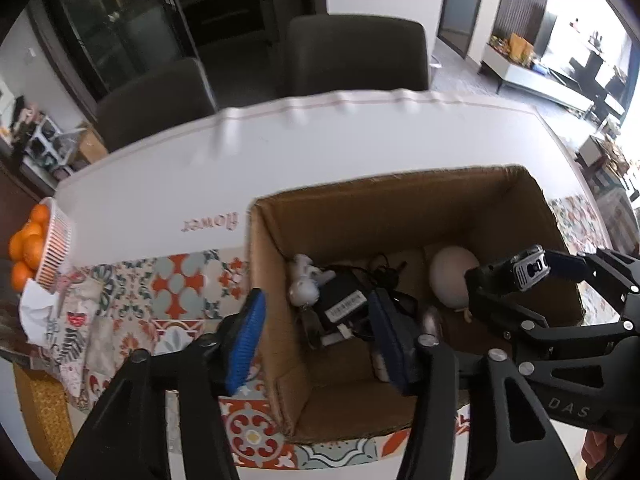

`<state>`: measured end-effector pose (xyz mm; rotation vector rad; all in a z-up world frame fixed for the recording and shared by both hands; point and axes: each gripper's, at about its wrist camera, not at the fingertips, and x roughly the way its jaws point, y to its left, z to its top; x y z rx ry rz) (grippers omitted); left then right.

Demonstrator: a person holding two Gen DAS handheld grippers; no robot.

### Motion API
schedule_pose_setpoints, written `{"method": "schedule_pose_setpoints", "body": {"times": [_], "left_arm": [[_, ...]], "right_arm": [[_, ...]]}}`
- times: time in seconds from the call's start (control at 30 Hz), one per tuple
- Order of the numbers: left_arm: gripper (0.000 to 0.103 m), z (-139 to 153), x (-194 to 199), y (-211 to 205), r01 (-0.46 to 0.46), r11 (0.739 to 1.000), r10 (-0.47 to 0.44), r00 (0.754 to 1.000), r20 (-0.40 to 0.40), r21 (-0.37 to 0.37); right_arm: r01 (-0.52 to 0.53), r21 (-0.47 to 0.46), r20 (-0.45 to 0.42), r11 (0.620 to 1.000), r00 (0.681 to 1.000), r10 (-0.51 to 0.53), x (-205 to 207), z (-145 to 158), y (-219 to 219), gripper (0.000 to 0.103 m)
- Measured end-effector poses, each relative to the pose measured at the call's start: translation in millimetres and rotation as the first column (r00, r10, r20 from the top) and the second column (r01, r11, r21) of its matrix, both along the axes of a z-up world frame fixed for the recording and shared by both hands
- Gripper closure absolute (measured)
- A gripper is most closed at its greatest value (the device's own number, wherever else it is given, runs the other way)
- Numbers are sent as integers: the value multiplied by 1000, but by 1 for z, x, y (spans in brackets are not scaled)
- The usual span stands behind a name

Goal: Organize rigid objects
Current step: 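Lower both items into the box and open both grippers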

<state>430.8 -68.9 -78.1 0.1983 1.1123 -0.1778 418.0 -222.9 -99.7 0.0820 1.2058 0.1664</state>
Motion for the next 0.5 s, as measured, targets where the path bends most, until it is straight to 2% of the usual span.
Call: {"method": "schedule_pose_setpoints", "body": {"times": [0.13,0.23,0.33,0.5], "left_arm": [[33,13,-10,11,-52,998,50,997,61,31],[25,21,-18,19,-88,995,83,992,96,47],[19,28,-27,27,-117,991,109,986,129,58],[9,43,-52,36,-148,988,137,973,184,48]], "right_arm": [[11,-3,3,1000,1000,-11,-2,4,1,28],[14,-18,20,1000,1000,-14,-6,11,5,21],[26,-49,46,998,999,-23,-15,21,9,20],[68,-110,147,992,988,-51,-45,48,11,20]]}}
